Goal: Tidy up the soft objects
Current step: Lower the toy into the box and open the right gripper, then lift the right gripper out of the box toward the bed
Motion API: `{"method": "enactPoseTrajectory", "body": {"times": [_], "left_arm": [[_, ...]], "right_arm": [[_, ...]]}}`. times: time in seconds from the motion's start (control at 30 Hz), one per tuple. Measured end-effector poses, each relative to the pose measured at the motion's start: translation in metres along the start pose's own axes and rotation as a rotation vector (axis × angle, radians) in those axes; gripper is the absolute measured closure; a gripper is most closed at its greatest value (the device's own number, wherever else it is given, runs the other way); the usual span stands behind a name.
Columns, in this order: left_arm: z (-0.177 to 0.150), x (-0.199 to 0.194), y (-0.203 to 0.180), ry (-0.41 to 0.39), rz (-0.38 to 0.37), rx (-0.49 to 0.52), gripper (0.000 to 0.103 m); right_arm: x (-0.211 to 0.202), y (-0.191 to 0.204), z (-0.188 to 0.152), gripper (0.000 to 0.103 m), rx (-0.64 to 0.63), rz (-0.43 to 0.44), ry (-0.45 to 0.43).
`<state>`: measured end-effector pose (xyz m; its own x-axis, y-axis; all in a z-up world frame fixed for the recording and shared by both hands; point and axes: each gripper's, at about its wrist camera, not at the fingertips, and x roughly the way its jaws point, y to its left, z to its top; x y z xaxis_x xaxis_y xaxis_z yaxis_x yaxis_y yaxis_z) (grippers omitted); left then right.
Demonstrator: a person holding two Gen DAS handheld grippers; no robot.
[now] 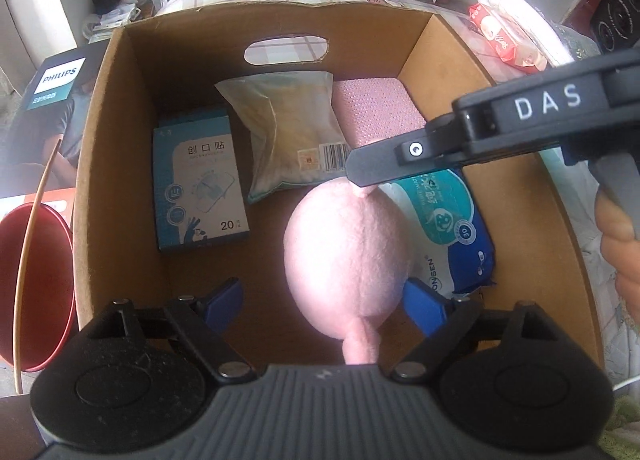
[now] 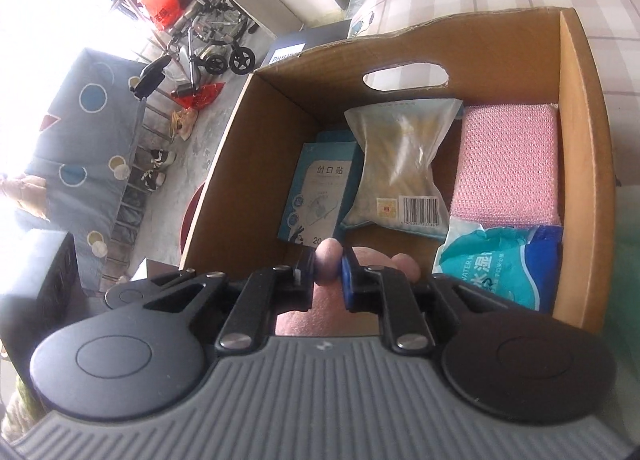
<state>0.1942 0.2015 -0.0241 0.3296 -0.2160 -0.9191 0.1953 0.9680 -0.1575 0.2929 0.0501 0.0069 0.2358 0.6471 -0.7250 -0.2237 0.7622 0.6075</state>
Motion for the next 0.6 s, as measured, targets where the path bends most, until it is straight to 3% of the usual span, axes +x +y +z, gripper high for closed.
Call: {"method": "enactPoseTrajectory", "body": {"times": [0.13,0.33,0.43,0.6], "left_arm": [[0.002,-0.003,-0.002,-0.030,0.052,0.004,0.016],[0.006,0.000,0.003,-0.028,0.105,-0.012,0.021],[0.011,0.006,0.004,-0.015,0.105,-0.030,0.019],[0.016,0.018,-0.005,0.004,0.182,-0.020,0.017]], "right_arm": [[-0.020,0.001,0.000,0.074,-0.009,0.011,-0.072],[-0.060,-0.004,-0.011,0.070,-0.018,0.050,-0.147],[-0.077,-0.008,-0.020,0.069,-0.022,0.055,-0.173],[-0.094,-0.013,-0.032,0.069,-0.026,0.059,-0.196]]}}
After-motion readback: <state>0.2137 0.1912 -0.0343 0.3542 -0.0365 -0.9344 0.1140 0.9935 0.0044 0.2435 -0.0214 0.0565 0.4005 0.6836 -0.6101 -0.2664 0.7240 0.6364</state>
